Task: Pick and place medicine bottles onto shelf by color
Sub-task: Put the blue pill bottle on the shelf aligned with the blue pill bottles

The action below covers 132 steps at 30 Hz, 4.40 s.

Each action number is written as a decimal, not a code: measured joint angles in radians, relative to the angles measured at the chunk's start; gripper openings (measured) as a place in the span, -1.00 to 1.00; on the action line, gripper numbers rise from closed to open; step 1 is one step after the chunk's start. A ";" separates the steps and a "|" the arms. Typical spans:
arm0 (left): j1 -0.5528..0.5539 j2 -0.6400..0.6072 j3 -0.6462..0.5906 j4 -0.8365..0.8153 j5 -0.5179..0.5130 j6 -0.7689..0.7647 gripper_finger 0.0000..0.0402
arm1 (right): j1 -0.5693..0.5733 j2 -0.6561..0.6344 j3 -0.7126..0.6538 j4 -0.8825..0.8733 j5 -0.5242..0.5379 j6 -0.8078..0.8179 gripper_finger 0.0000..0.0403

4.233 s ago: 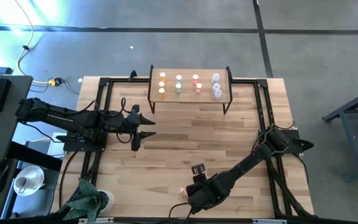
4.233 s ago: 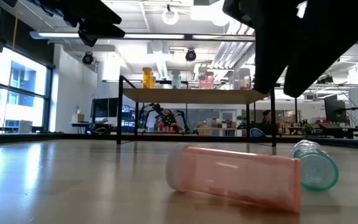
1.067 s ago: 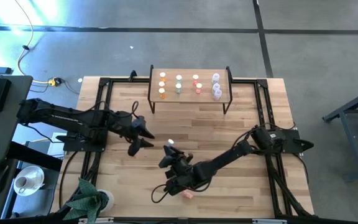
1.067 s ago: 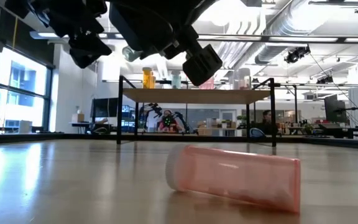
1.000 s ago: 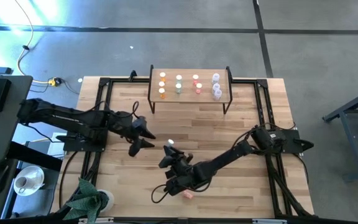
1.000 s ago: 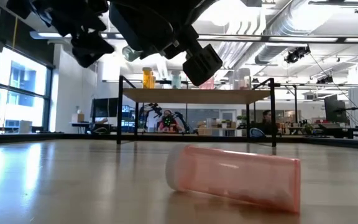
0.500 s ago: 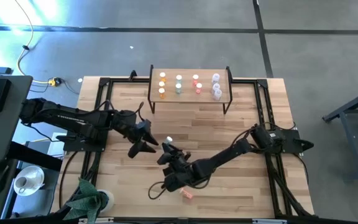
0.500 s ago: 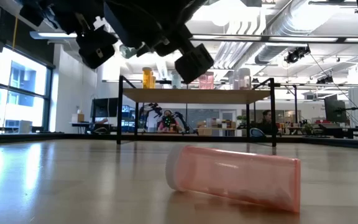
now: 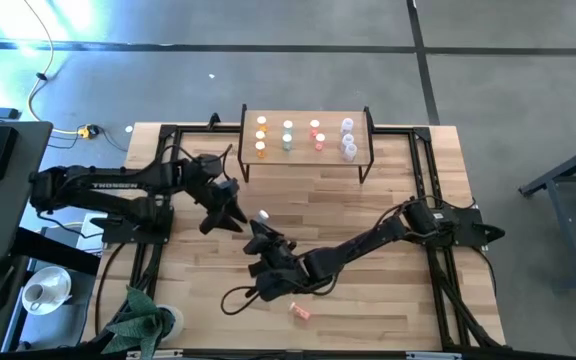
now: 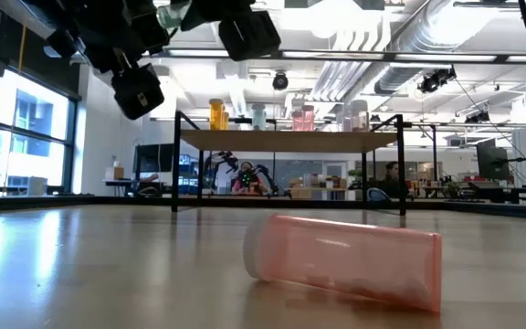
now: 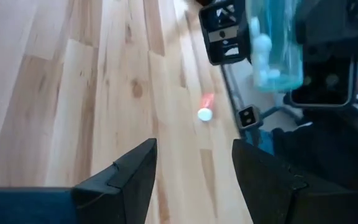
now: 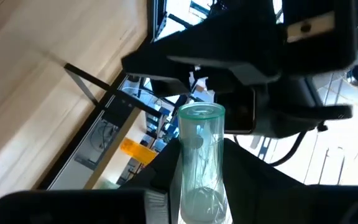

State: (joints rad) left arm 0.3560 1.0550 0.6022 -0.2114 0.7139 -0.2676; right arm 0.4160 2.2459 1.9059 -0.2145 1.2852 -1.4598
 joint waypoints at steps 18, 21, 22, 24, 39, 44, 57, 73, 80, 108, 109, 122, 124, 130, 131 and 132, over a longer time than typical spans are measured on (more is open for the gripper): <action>0.036 0.000 0.000 0.217 0.158 -0.258 0.00 | 0.016 0.002 0.005 -0.106 -0.063 -0.091 -0.61; 0.030 0.000 0.000 0.217 0.158 -0.275 0.00 | 0.002 0.002 0.005 -0.101 -0.063 -0.094 -0.61; 0.027 0.000 0.000 0.217 0.158 -0.276 0.00 | -0.004 0.002 0.005 -0.095 -0.062 -0.094 -0.61; 0.019 0.000 0.000 0.218 0.159 -0.275 0.00 | -0.018 0.002 0.005 -0.079 -0.063 -0.097 -0.61; 0.022 0.001 -0.001 0.256 0.143 -0.276 0.00 | -0.060 0.002 0.079 -0.005 -0.090 -0.113 -0.61; 0.022 0.001 -0.001 0.298 0.142 -0.280 0.00 | -0.065 0.002 0.081 -0.035 -0.136 -0.112 -0.61; 0.022 0.002 -0.001 0.313 0.168 -0.305 0.00 | -0.069 0.002 0.083 -0.028 -0.135 -0.120 -0.61; 0.023 0.003 -0.001 0.307 0.165 -0.276 -0.43 | -0.068 0.002 0.083 -0.033 -0.129 -0.128 -0.61; 0.023 0.003 -0.001 0.310 0.166 -0.273 -0.54 | -0.068 0.002 0.083 -0.033 -0.127 -0.195 -0.61; 0.120 0.002 -0.001 0.320 0.207 -0.188 -0.53 | -0.069 0.002 0.083 -0.004 -0.053 0.009 -0.07; 0.131 0.002 -0.001 0.320 0.208 -0.181 -0.53 | -0.070 0.002 0.086 -0.007 -0.050 0.018 -0.07; 0.256 0.000 0.001 0.338 0.188 -0.062 -0.53 | -0.097 0.004 0.235 0.002 -0.026 0.076 -0.07; 0.271 0.000 0.001 0.338 0.188 -0.045 -0.53 | -0.108 0.004 0.276 -0.002 -0.022 0.096 -0.07; 0.300 0.000 0.001 0.338 0.191 0.014 -0.53 | -0.141 0.004 0.434 -0.098 -0.024 0.210 -0.07; 0.301 0.001 0.001 0.338 0.191 0.018 -0.53 | -0.150 0.002 0.453 -0.103 -0.025 0.232 -0.07; 0.301 0.001 0.001 0.338 0.191 0.021 -0.53 | -0.159 -0.008 0.448 -0.063 -0.022 0.235 -0.07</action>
State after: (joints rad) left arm 0.6571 1.0557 0.6029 0.1267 0.9047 -0.2462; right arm 0.2569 2.2377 2.3536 -0.2772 1.2633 -1.2243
